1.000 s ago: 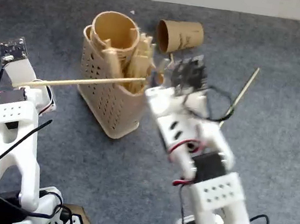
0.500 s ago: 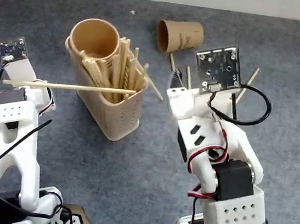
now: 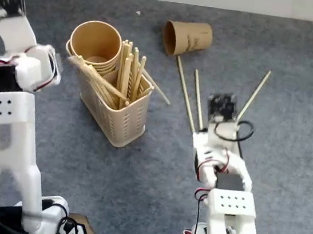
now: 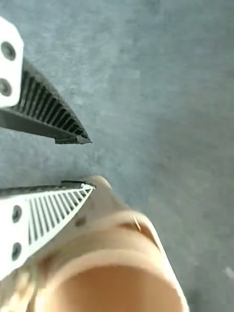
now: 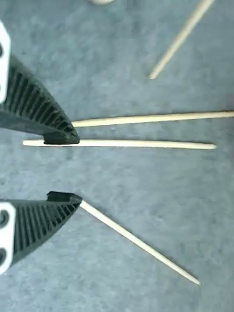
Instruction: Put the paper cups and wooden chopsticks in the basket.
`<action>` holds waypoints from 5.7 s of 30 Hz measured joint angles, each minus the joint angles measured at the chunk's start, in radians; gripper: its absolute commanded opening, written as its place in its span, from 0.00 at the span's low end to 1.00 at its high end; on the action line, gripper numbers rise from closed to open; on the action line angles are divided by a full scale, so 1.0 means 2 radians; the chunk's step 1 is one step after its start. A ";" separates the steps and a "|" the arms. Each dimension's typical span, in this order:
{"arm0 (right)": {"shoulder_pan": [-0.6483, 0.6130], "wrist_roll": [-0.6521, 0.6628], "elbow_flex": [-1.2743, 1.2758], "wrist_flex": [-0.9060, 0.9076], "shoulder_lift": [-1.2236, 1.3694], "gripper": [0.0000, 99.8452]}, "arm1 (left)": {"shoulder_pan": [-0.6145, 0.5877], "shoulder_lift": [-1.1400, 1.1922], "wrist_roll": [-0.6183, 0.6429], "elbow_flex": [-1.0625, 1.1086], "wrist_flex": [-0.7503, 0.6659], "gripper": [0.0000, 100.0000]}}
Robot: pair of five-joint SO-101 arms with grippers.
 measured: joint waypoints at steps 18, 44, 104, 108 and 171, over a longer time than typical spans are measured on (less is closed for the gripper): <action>0.120 0.037 -0.021 0.012 0.000 0.17 | -0.072 -0.001 -0.028 -0.166 0.053 0.15; 0.018 0.037 -0.419 0.067 0.534 0.17 | -0.120 -0.001 -0.031 0.295 -0.239 0.15; -0.084 -0.069 -0.384 0.101 0.476 0.19 | -0.074 -0.001 -0.031 0.321 -0.242 0.15; -0.095 -0.069 -0.358 0.069 0.497 0.19 | -0.074 -0.001 -0.031 0.321 -0.242 0.15; 0.038 -0.016 -0.536 0.141 0.677 0.01 | -0.067 -0.001 -0.031 0.331 -0.242 0.15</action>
